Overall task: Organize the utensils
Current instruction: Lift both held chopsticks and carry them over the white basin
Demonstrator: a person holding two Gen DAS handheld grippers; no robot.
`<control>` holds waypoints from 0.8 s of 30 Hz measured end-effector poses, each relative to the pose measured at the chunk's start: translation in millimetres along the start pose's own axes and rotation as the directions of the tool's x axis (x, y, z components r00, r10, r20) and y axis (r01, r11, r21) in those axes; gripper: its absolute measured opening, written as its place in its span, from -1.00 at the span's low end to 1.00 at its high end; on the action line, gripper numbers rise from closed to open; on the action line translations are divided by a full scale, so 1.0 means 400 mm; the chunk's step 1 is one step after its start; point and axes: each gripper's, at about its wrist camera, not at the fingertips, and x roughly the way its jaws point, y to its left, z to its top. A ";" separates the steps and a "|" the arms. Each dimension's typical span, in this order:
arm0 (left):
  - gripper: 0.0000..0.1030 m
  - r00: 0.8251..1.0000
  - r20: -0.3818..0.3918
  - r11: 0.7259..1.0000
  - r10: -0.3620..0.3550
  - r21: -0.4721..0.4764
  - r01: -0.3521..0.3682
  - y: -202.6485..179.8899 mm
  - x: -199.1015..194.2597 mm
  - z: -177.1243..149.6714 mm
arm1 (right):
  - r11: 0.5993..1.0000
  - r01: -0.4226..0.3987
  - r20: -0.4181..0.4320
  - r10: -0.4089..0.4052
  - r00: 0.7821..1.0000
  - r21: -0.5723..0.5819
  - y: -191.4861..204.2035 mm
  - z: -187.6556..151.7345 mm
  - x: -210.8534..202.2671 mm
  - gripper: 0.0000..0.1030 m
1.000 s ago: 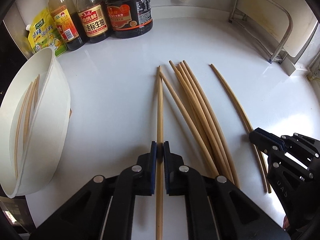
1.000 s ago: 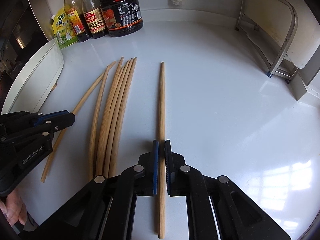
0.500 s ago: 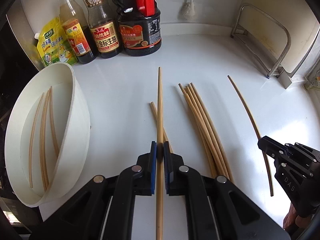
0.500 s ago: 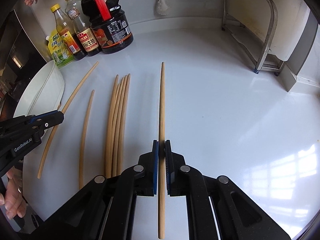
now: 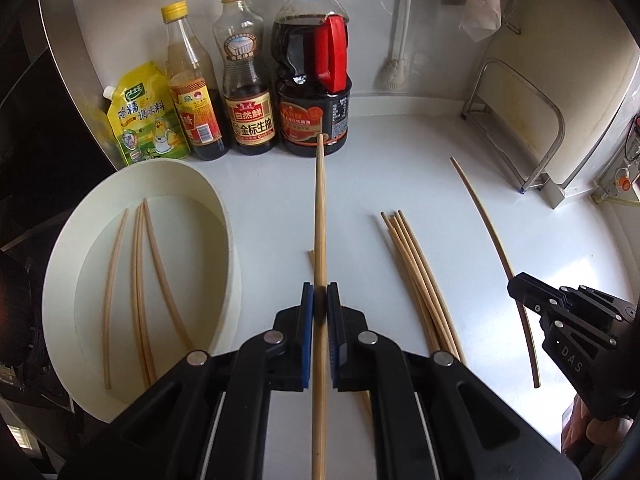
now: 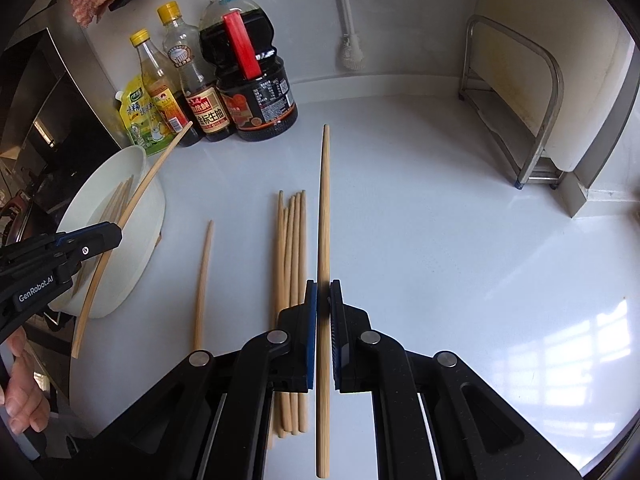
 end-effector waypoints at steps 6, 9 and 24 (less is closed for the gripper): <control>-0.85 0.998 0.058 0.999 -0.022 -0.035 0.024 0.091 -0.073 0.021 | 0.998 -0.008 0.040 0.010 0.999 -0.061 0.096 0.059 -0.027 -0.88; -0.85 0.996 0.090 0.998 -0.022 -0.049 0.027 0.145 -0.104 0.030 | 0.995 -0.015 0.057 0.021 0.998 -0.099 0.160 0.089 -0.028 -0.88; -0.85 0.994 0.103 0.990 0.039 -0.140 -0.024 0.433 -0.106 0.029 | 0.961 -0.127 0.014 0.135 0.991 -0.245 0.509 0.192 0.072 -0.88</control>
